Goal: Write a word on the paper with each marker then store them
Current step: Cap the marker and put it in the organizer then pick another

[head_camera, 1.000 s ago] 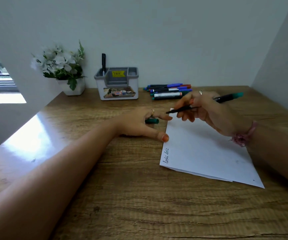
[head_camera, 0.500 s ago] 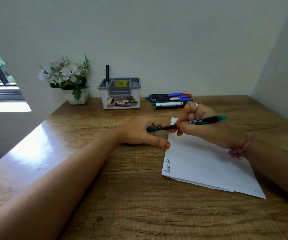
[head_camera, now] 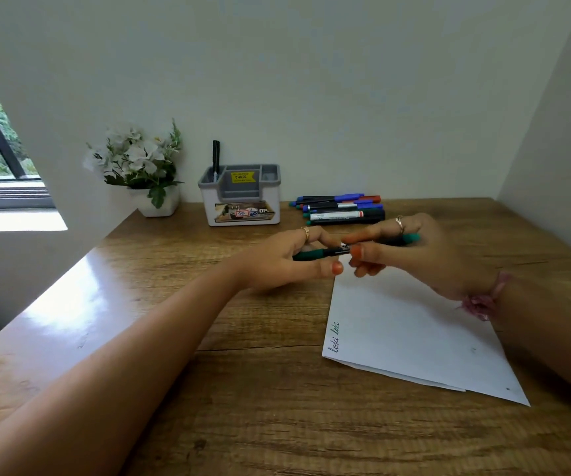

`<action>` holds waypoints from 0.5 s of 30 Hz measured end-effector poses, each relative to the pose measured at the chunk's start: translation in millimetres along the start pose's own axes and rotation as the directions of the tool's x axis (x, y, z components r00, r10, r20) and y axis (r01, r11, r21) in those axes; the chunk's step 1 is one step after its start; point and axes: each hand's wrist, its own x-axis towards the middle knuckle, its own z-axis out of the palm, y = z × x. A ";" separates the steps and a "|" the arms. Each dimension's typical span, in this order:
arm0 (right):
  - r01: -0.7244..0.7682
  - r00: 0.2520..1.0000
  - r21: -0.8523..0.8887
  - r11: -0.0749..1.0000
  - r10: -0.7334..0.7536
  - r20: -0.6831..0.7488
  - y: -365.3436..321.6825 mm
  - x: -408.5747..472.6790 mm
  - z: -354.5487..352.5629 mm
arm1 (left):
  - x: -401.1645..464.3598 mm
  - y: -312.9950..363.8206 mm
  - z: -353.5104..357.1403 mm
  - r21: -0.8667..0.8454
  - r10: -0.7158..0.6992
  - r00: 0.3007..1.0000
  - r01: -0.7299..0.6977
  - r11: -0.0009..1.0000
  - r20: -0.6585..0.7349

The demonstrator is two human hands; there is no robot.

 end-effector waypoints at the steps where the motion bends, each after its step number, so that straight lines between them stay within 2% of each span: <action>1: -0.038 0.998 0.031 0.999 0.037 0.053 0.7 -0.2 -1.2 | -0.5 -0.2 -0.5 -0.010 0.006 1.000 -0.006 1.000 -0.003; 3: -0.090 0.992 0.061 0.994 0.084 0.091 1.9 1.0 -2.8 | -1.2 -1.4 -2.4 -0.038 0.009 1.000 -0.009 0.999 -0.020; 6: -0.117 0.993 0.076 0.990 0.117 0.007 3.6 3.2 -3.0 | -0.8 -3.5 -4.1 -0.041 -0.010 0.998 0.007 0.999 -0.060; 12: 0.038 0.987 -0.115 0.993 -0.055 -0.150 3.6 4.2 -2.5 | 1.9 -0.2 0.6 -0.050 -0.003 0.985 -0.005 0.999 -0.174; 15: 0.037 0.980 -0.116 0.993 -0.059 -0.190 9.7 5.0 -4.0 | 4.5 2.8 1.5 0.043 0.001 0.985 0.007 0.999 -0.174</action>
